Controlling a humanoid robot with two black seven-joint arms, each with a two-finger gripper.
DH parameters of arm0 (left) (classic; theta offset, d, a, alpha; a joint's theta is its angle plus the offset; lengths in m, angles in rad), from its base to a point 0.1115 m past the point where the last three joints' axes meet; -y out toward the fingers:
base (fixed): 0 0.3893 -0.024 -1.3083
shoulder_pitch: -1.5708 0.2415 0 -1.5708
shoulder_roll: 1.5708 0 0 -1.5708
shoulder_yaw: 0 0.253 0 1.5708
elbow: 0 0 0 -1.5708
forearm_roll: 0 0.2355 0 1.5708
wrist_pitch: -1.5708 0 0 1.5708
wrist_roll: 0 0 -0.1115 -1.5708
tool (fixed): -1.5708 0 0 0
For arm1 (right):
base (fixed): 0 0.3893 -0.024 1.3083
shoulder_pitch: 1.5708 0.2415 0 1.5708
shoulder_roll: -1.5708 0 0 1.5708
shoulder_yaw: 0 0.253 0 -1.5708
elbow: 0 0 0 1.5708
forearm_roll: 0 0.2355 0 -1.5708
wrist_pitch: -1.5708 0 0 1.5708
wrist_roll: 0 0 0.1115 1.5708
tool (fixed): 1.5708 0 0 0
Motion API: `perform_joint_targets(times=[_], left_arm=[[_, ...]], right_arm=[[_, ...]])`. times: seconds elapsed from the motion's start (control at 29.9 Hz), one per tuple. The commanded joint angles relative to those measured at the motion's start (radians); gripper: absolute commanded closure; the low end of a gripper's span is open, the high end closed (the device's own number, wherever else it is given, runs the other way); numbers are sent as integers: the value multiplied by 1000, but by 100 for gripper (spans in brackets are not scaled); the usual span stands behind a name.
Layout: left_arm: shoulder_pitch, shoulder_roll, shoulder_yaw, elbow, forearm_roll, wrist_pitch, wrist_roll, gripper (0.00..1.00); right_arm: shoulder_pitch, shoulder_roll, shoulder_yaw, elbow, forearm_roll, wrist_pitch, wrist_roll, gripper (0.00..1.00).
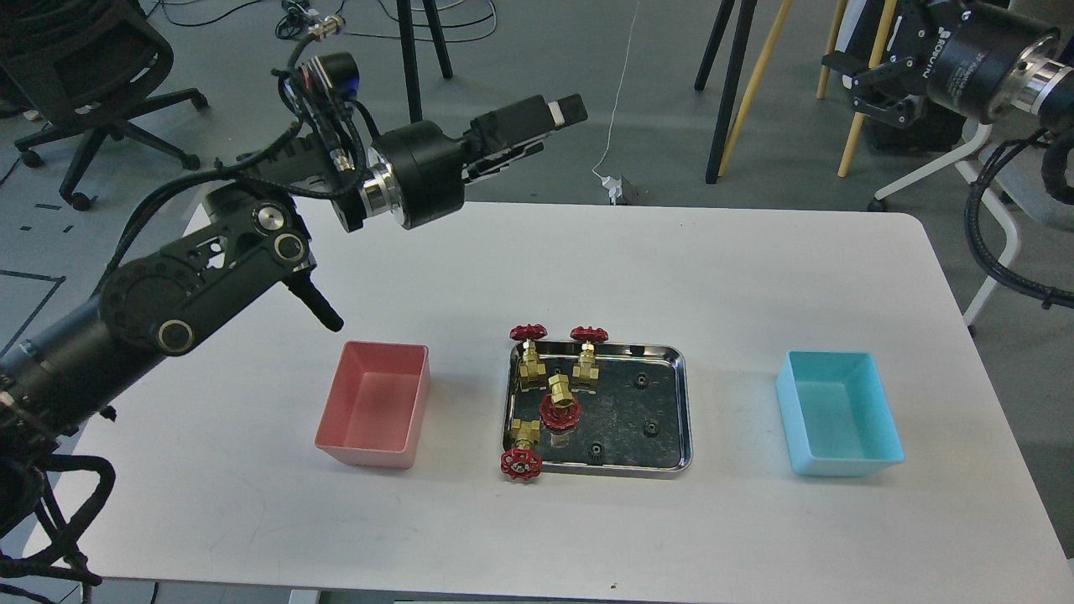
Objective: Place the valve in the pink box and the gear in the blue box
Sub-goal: 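Move the left gripper forward over the metal tray, then lower the left gripper and grasp a brass valve on the tray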
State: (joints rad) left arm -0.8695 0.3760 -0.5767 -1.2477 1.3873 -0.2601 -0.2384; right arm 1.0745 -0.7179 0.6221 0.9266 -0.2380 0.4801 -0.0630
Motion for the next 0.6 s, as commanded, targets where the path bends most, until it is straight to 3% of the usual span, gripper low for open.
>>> perform_joint_targets(times=[0.0, 0.13, 0.3, 0.43, 0.57], left_arm=[[52, -25, 73, -3, 305, 207, -134, 0], [87, -32, 204, 54, 536, 431, -206, 0], [135, -87, 348, 144, 597, 626, -226, 0], [147, -184, 408, 350, 628, 740, -250, 0], [147, -264, 472, 479, 616, 749, -250, 0]], right_arm=[[5, -5, -1, 0, -1, 3, 0, 0], [7, -15, -1, 0, -1, 2, 0, 0], [4, -23, -1, -2, -3, 3, 0, 0], [4, -43, -2, -2, -3, 3, 0, 0], [1, -55, -2, 0, -3, 3, 0, 0]])
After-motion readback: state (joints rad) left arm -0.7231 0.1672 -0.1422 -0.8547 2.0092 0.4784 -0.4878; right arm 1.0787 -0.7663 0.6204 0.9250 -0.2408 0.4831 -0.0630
